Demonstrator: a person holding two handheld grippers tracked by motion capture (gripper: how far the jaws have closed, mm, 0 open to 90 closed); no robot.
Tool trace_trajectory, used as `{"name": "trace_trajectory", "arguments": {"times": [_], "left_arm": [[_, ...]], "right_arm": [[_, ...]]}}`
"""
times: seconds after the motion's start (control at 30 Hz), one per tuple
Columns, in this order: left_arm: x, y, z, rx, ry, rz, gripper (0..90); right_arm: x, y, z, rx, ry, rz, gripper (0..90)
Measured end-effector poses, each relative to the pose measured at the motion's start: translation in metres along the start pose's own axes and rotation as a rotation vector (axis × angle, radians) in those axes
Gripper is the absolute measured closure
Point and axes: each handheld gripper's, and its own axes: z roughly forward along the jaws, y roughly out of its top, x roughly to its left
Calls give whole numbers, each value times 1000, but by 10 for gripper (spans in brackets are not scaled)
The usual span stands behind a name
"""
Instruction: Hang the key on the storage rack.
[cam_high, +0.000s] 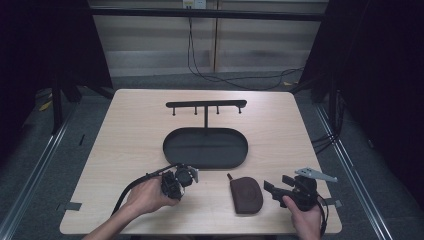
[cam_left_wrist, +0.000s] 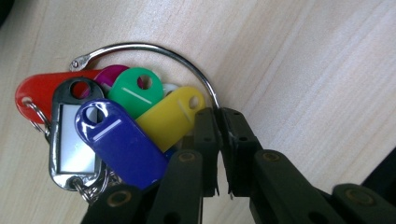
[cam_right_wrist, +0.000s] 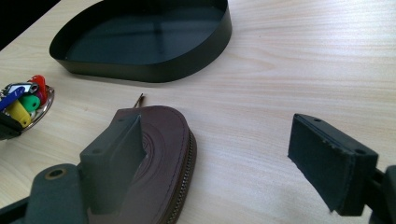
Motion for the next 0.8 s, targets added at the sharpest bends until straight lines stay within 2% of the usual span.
{"name": "trace_trajectory", "arguments": {"times": [0.1, 0.13, 0.17, 0.27, 0.33, 0.4, 0.57, 0.8], "left_arm": [[-4, 2, 0, 12, 35, 6, 863], [-4, 2, 0, 12, 35, 6, 864], [-1, 2, 0, 3, 9, -16, 865], [3, 1, 0, 3, -22, -25, 865], [9, 0, -1, 9, -80, -29, 875], [12, -1, -4, 2, -102, -37, 875], [16, -3, -17, -23, -125, -32, 875], [23, -5, -41, -74, -119, -42, 875]], "right_arm": [[1, 0, -1, -2, 1, 0, 184], [1, 0, -1, -2, 1, 0, 184], [1, 0, -1, -1, 0, -1, 184], [0, 0, -1, -1, 0, 2, 184], [-1, 0, 0, 0, 1, 6, 185], [-1, 0, 0, 3, 1, 9, 185], [-1, 0, 1, 3, 1, 8, 185], [-2, 0, 0, -1, 2, 12, 185]]}}
